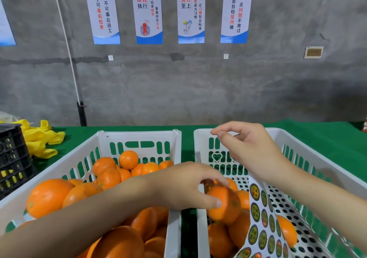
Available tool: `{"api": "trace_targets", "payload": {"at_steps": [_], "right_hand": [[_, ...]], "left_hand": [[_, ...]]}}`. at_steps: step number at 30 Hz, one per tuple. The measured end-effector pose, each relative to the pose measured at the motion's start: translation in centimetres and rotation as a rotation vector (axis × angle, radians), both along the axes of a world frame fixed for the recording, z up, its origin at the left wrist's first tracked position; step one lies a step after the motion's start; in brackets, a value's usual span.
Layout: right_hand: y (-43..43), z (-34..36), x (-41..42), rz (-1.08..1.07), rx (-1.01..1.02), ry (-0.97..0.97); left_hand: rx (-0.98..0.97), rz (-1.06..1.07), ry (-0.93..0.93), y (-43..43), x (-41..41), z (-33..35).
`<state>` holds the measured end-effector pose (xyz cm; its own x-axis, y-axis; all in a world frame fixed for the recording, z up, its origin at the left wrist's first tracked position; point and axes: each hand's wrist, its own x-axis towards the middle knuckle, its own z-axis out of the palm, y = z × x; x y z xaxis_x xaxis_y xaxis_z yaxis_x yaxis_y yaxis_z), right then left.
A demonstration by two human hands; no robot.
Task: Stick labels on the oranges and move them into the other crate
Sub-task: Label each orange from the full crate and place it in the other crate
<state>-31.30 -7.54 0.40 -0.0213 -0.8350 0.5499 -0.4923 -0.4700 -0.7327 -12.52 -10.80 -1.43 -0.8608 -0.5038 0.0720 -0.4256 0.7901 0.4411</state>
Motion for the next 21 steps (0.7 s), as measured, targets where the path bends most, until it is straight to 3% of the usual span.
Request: {"api": "trace_targets", "payload": {"at_steps": [4,10,15,21], "right_hand": [[-0.7,-0.8,-0.1,-0.141,0.074,0.04],[-0.9,-1.3,-0.1,-0.233,0.078,0.017],[-1.2,-1.9,0.4,-0.195,0.022,0.01],[-0.5,-1.2,1.0,-0.06,0.041,-0.115]], "left_hand": [[0.045,0.05,0.089,0.3,0.2,-0.3],[0.465,0.039,0.342,2.4,-0.9,0.2],[0.402,-0.017,0.246,3.1,-1.0,0.5],[0.454,0.052,0.365,2.7,-1.1,0.2]]}}
